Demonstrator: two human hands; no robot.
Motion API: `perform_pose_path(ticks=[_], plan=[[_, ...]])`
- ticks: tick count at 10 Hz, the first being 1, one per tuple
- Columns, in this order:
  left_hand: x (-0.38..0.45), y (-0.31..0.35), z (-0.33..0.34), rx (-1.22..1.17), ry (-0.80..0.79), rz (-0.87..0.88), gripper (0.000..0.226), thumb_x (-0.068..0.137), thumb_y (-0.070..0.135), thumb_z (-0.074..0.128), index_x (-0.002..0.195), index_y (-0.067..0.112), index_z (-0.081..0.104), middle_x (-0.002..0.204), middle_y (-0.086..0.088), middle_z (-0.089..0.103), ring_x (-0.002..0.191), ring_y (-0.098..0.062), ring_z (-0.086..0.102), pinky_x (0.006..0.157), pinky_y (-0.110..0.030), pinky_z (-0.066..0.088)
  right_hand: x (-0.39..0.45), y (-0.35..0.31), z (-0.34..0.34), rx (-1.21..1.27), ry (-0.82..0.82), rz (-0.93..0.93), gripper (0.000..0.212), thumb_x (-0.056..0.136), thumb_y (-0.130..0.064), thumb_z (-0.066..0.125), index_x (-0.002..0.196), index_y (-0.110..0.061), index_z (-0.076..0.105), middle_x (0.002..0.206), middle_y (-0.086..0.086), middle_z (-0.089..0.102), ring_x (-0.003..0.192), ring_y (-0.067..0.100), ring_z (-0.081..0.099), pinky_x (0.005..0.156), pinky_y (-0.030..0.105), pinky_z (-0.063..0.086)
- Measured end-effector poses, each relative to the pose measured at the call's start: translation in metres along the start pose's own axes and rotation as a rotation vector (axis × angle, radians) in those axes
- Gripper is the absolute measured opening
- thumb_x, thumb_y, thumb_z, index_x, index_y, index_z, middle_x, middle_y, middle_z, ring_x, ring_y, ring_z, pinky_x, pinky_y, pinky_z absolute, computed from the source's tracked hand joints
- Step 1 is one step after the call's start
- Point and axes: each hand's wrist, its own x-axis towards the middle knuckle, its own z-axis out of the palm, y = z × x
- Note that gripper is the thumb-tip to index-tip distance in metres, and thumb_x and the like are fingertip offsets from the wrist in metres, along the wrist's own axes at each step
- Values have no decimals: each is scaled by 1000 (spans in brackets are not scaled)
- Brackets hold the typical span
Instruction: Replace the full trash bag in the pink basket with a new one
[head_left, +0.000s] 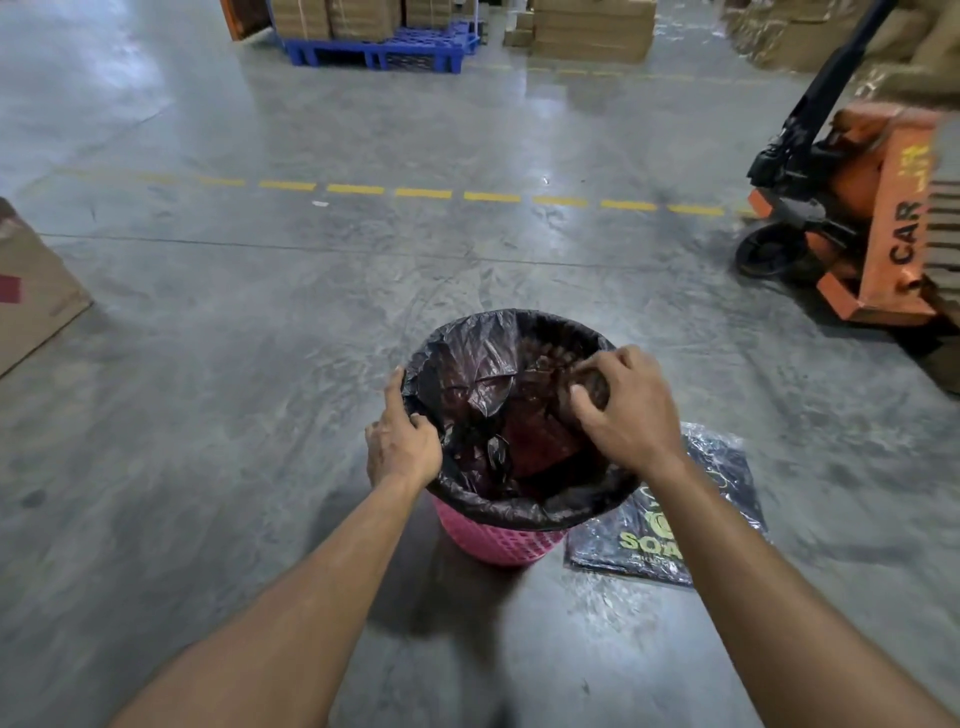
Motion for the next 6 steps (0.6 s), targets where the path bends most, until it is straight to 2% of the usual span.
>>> perform_pose_path(ticks=[1, 2, 3, 4, 5, 6], plan=[[-6, 8, -7, -5, -21, 17, 69, 97, 20, 35, 150, 55, 9, 130, -14, 65, 82, -29, 67, 67, -41, 55, -28, 43, -9, 167, 118, 418, 57, 94, -34, 57, 146, -15, 43, 144, 17, 48, 131, 37, 48, 107, 49, 40], [-5, 8, -8, -12, -39, 21, 67, 99, 20, 35, 151, 53, 10, 132, -14, 63, 85, -29, 65, 72, -43, 53, -42, 52, 8, 319, -109, 478, 67, 104, -34, 45, 162, -15, 16, 165, 13, 32, 146, 36, 41, 117, 48, 33], [-6, 11, -11, -6, -69, 12, 60, 102, 30, 33, 152, 51, 8, 112, -17, 69, 74, -28, 65, 65, -39, 52, -53, 50, 27, 344, -145, 427, 66, 107, -25, 38, 164, -22, 5, 136, 26, 62, 110, 46, 64, 94, 47, 49], [-5, 10, -11, 8, -70, 27, 56, 102, 43, 34, 151, 51, 8, 130, -18, 64, 97, -36, 68, 86, -47, 55, -52, 50, 31, 316, -135, 476, 67, 106, -23, 37, 164, -27, 3, 117, 31, 69, 94, 48, 67, 85, 49, 53], [-7, 15, -15, 18, -112, 19, 64, 100, 53, 38, 155, 46, 6, 154, -15, 46, 131, -40, 53, 109, -53, 43, -49, 51, 27, 276, -186, 446, 67, 105, -25, 34, 163, -27, -1, 115, 29, 68, 89, 45, 67, 85, 50, 55], [0, 22, -24, 173, -193, 11, 85, 88, 81, 28, 158, 42, 0, 166, -19, 19, 151, -42, 18, 121, -60, 18, -37, 58, 16, 155, -305, 424, 69, 105, -40, 35, 163, -26, 0, 151, 28, 35, 124, 45, 54, 105, 54, 43]])
